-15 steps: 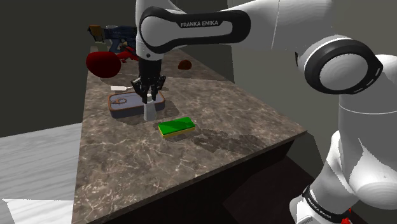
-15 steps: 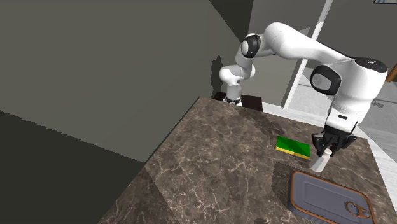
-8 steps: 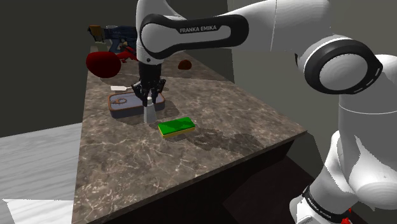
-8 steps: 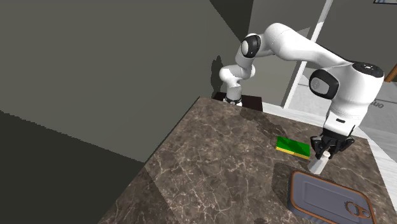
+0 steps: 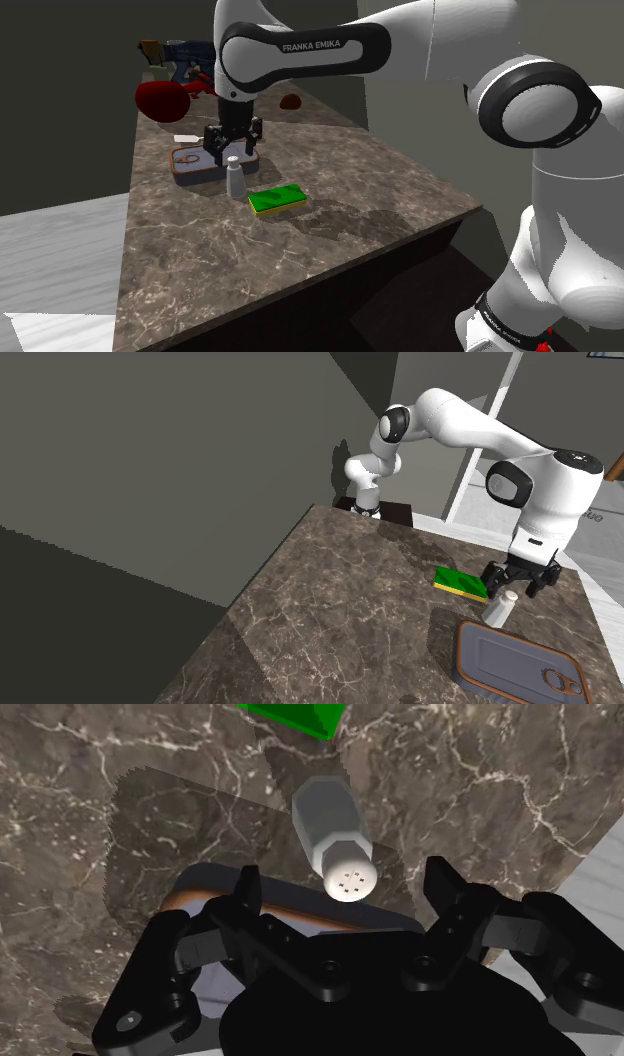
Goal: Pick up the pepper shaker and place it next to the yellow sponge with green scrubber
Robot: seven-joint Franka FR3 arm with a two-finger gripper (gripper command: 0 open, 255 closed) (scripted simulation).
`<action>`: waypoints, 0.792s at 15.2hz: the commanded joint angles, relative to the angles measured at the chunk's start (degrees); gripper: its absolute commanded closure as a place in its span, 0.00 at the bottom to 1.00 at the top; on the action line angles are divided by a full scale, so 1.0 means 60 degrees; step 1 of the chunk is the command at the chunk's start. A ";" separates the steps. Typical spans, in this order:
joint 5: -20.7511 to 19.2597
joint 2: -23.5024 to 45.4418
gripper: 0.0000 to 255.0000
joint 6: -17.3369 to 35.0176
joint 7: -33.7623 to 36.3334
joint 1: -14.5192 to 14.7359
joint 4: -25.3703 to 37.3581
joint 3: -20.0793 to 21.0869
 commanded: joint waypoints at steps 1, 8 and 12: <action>0.0000 -0.0039 0.00 -0.0299 0.0001 -0.0006 0.0259 -0.0002; -0.0002 -0.0062 0.00 -0.1180 0.0008 -0.0021 0.1117 -0.0006; -0.0002 -0.0062 0.00 -0.1180 0.0008 -0.0021 0.1118 -0.0006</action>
